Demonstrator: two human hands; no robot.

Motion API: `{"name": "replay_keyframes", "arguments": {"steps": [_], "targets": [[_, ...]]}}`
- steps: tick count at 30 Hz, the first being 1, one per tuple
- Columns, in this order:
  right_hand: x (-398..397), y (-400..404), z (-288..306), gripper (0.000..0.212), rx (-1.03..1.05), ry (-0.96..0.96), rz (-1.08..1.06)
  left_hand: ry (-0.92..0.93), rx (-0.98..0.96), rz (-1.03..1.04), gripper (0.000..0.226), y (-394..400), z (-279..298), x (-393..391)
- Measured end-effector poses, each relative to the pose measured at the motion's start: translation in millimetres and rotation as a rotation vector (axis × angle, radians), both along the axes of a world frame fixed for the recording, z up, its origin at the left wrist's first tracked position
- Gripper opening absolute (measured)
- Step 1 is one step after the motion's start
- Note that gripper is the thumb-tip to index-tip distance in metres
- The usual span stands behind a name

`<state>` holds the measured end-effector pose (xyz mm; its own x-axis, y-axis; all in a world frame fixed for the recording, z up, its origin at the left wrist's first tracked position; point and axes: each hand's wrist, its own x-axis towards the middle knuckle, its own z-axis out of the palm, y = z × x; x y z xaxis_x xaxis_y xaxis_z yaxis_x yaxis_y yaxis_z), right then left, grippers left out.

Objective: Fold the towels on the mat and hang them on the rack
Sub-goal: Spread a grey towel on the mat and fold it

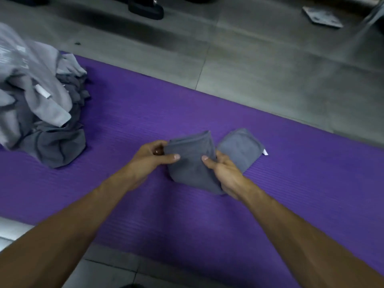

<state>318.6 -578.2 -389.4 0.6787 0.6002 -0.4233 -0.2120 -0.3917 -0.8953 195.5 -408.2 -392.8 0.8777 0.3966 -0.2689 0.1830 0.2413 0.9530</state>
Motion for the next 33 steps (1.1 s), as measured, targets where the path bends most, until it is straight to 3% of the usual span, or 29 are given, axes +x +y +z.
{"name": "replay_keyframes", "arguments": {"steps": [3,5,7,11,15,19,21,24,26,27,29,31,33], "targets": [[2.3,-30.9,8.2,0.023,0.182,0.338,-0.218,0.022,-0.131,-0.097,0.036,-40.3,-7.6,19.9],[5.7,-50.1,9.6,0.029,0.245,0.413,-0.281,0.068,-0.017,-0.122,0.02,-63.3,-15.3,31.1],[11.6,-63.0,12.1,0.038,0.276,0.413,-0.326,0.021,0.141,-0.176,0.019,-76.5,-22.7,39.6],[33.7,-72.1,18.8,0.039,0.211,0.252,-0.353,0.004,0.358,-0.31,0.032,-89.5,-20.3,50.8],[72.7,-74.5,18.9,0.035,0.212,0.092,-0.455,0.165,0.48,-0.301,0.054,-94.1,-17.2,60.3],[108.7,-70.9,14.6,0.022,0.197,0.041,-0.419,0.233,0.671,-0.302,0.053,-101.3,-19.5,65.0],[123.1,-65.7,5.3,0.009,0.142,-0.001,-0.397,0.278,0.798,-0.255,0.052,-107.5,-16.6,69.3],[137.8,-60.5,-17.8,0.011,-0.007,-0.1,-0.378,0.372,1.02,-0.268,0.055,-119.6,-17.3,77.0],[142.3,-58.4,-32.2,0.012,-0.093,-0.146,-0.38,0.447,1.068,-0.268,0.069,-123.6,-18.5,79.0],[144.7,-57.5,-38.0,0.013,-0.124,-0.165,-0.393,0.433,1.12,-0.233,0.077,-124.8,-18.7,78.7],[148.9,-55.6,-44.3,0.017,-0.179,-0.199,-0.401,0.202,1.401,-0.174,0.075,-124.5,-21.7,75.6],[153.5,-55.4,-45.2,0.024,-0.274,-0.267,-0.372,-0.103,1.649,-0.311,0.054,-120.0,-31.9,71.5],[151.5,-56.8,-36.4,0.033,-0.395,-0.368,-0.312,-0.184,1.722,-0.496,0.047,-116.5,-43.5,64.4]]}}
